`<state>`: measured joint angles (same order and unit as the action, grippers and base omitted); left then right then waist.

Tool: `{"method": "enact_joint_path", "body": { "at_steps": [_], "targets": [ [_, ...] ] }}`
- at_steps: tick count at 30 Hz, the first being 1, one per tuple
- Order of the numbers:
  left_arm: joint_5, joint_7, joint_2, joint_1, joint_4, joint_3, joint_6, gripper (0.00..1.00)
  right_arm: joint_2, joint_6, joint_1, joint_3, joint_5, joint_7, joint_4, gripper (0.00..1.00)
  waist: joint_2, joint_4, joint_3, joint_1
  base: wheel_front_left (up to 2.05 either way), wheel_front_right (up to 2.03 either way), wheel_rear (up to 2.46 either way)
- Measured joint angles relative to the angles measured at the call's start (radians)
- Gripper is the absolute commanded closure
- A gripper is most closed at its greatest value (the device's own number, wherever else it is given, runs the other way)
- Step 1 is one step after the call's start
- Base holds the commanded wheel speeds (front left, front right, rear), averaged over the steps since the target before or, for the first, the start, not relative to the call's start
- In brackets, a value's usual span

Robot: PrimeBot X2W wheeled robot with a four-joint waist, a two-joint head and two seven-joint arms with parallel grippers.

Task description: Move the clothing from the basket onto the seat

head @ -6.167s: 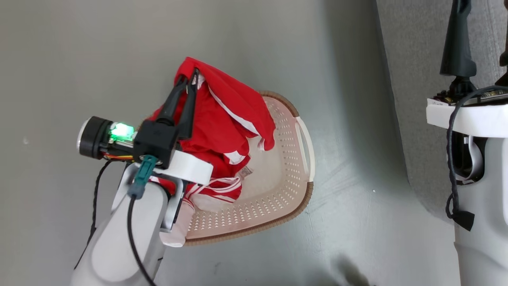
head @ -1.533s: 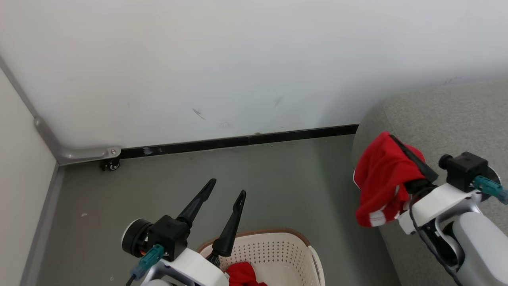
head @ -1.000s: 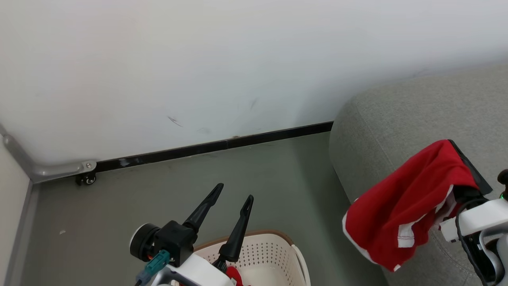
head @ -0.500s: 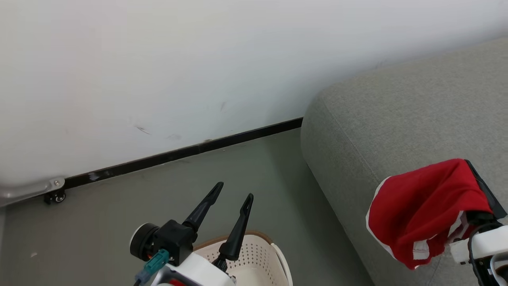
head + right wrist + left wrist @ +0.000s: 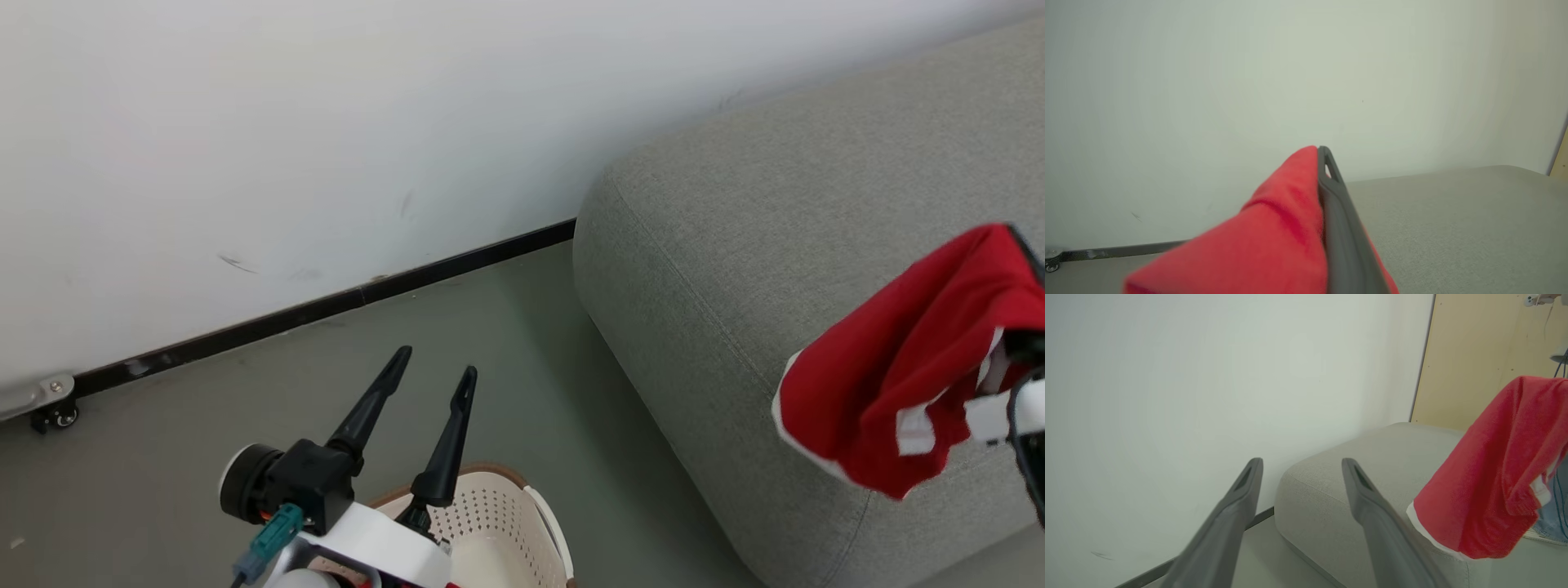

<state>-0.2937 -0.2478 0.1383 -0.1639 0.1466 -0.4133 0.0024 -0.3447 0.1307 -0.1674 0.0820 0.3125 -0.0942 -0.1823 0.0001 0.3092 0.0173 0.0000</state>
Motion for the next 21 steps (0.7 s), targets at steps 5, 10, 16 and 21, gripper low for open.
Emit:
{"method": "enact_joint_path", "body": {
  "at_steps": [5, 10, 16, 21],
  "targets": [
    [0.016, 0.000, 0.026, 0.000, -0.051, 0.044, 0.037, 0.00, -0.061, 0.000, -0.189, 0.026, -0.022, 0.043, 0.005, 1.00, 0.0000, 0.006, -0.037, 0.0000, 0.00, 0.00, 0.00],
    [0.027, 0.000, 0.064, 0.000, -0.098, 0.086, 0.067, 0.00, -0.099, 0.000, -0.323, 0.053, -0.023, 0.080, -0.044, 1.00, 0.0000, 0.001, -0.073, 0.0000, 0.00, 0.00, 0.00],
    [0.046, 0.003, 0.101, 0.000, -0.152, 0.117, 0.086, 0.00, -0.104, 0.000, -0.462, 0.105, -0.020, 0.113, -0.123, 1.00, 0.0000, -0.014, -0.120, 0.0000, 0.00, 0.00, 0.00],
    [0.061, 0.028, 0.120, -0.001, -0.201, 0.119, 0.087, 0.00, -0.129, 0.000, -0.541, 0.151, -0.045, 0.131, -0.203, 1.00, 0.0000, -0.032, -0.161, 0.0000, 0.00, 0.00, 0.00]
  ]
}}
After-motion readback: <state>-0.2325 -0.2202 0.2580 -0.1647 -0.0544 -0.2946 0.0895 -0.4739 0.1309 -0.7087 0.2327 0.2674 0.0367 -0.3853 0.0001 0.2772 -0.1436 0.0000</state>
